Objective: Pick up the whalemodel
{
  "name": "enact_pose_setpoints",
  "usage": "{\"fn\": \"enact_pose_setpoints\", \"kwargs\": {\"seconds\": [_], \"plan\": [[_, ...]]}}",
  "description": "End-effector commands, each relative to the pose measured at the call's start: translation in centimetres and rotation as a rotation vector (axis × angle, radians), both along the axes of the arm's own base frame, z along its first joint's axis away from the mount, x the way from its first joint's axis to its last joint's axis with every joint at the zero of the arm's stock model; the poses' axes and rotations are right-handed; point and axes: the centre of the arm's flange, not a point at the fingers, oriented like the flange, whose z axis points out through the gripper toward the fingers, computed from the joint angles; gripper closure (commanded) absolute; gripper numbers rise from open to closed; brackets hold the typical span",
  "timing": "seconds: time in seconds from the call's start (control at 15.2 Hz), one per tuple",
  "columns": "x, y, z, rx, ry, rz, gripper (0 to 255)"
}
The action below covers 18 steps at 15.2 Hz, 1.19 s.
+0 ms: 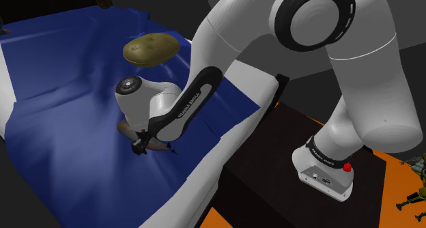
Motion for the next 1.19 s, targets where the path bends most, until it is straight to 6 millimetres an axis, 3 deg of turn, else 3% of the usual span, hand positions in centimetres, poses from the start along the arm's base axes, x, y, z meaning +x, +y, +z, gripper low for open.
{"fn": "enact_pose_setpoints", "kwargs": {"seconds": [0.0, 0.59, 1.12], "plan": [[0.0, 0.0, -0.2, 0.000, 0.000, 0.000, 255], [0.0, 0.0, -0.2, 0.000, 0.000, 0.000, 255], [0.0, 0.0, 4.0, 0.000, 0.000, 0.000, 255]]}}
